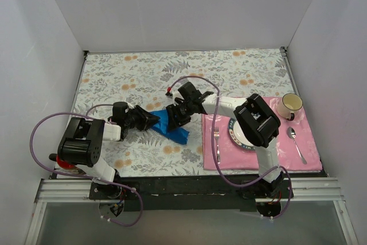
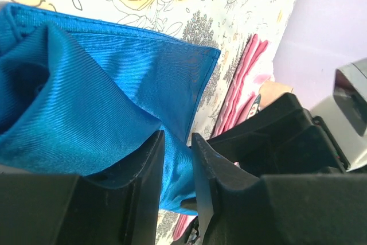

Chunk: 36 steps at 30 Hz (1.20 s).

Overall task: Fold the napkin, place the utensils inside, and roll it up
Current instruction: Roll the napkin with the utensil

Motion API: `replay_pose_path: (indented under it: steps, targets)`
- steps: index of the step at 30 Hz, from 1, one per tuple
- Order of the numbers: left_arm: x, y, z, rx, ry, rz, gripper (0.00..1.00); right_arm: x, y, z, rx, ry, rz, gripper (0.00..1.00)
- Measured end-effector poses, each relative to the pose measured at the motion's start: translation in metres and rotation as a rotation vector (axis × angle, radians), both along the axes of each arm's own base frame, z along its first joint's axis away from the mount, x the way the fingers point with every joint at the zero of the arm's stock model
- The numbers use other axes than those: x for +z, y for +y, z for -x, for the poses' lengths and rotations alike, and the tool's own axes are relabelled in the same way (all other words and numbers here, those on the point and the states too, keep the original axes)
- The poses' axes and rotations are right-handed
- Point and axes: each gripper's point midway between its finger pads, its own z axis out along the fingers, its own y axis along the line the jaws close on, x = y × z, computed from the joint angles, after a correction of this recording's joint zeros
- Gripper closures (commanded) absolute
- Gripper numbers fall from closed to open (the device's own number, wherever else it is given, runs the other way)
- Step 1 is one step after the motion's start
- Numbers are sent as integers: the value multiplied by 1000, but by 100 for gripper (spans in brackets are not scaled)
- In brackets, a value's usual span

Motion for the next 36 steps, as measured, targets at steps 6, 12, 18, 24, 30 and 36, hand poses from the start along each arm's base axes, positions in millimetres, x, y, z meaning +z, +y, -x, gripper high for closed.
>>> replay_pose_path:
  steps: [6,12,18,24,30,36]
  targets:
    - [-1,1,-2,-12,0,-22,76,-1,-33,5,-14,-72,100,60]
    - [-4,0,-4,-24,7,-34,76,-14,-51,22,-29,-128,129,72]
    - [-1,0,-6,-46,17,-71,60,-11,-46,20,-28,-239,217,41]
    - [16,2,-20,-51,32,-121,46,7,-44,12,-32,-478,425,21]
    - [49,11,-37,0,46,-181,24,29,-33,13,-35,-636,469,17]
    - [88,46,-62,197,64,-330,21,46,2,7,-37,-715,385,18]
